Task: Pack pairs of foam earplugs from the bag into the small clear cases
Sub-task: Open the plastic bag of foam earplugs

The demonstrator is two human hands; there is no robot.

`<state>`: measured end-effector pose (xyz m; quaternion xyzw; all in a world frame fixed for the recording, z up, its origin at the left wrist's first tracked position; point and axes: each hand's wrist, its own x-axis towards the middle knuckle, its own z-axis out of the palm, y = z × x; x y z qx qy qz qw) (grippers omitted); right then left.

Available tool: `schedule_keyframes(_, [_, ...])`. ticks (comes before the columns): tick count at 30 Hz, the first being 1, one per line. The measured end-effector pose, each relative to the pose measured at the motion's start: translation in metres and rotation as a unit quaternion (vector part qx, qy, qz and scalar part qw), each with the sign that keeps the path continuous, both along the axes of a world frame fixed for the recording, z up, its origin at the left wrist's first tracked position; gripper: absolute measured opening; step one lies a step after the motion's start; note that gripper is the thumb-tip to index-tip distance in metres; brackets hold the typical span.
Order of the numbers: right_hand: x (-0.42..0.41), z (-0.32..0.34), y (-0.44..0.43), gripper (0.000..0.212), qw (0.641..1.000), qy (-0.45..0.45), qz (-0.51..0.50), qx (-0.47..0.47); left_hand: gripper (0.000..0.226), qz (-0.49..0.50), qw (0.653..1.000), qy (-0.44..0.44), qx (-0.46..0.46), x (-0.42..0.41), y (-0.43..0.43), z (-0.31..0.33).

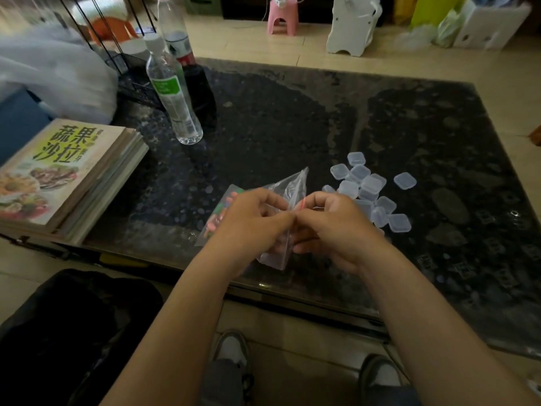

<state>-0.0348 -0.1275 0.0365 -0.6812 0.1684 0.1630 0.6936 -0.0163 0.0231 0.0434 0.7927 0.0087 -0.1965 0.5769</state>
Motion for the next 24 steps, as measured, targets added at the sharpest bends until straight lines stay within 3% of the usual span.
schedule_keyframes(6, [0.001,-0.002,-0.001,0.006,0.999,0.001,-0.011,0.048,0.009,0.0,0.998,-0.05,0.033,0.0,-0.001,-0.001])
schedule_keyframes(10, [0.004,0.001,0.002,0.004,0.999,-0.034,-0.021,-0.037,0.015,0.032,0.991,-0.091,0.088,0.0,-0.008,-0.003])
schedule_keyframes(14, [0.01,-0.002,-0.016,0.004,0.977,-0.024,-0.047,-0.206,0.014,0.165,0.975,-0.123,0.088,0.012,0.006,0.002])
schedule_keyframes(18, [0.008,-0.001,-0.027,0.005,0.968,-0.021,-0.043,-0.245,0.011,0.178,0.966,-0.15,0.11,0.014,0.023,0.007])
schedule_keyframes(24, [0.008,-0.001,-0.026,0.011,0.951,-0.032,-0.034,-0.307,0.017,0.164,0.928,-0.266,0.201,0.01,0.019,0.014])
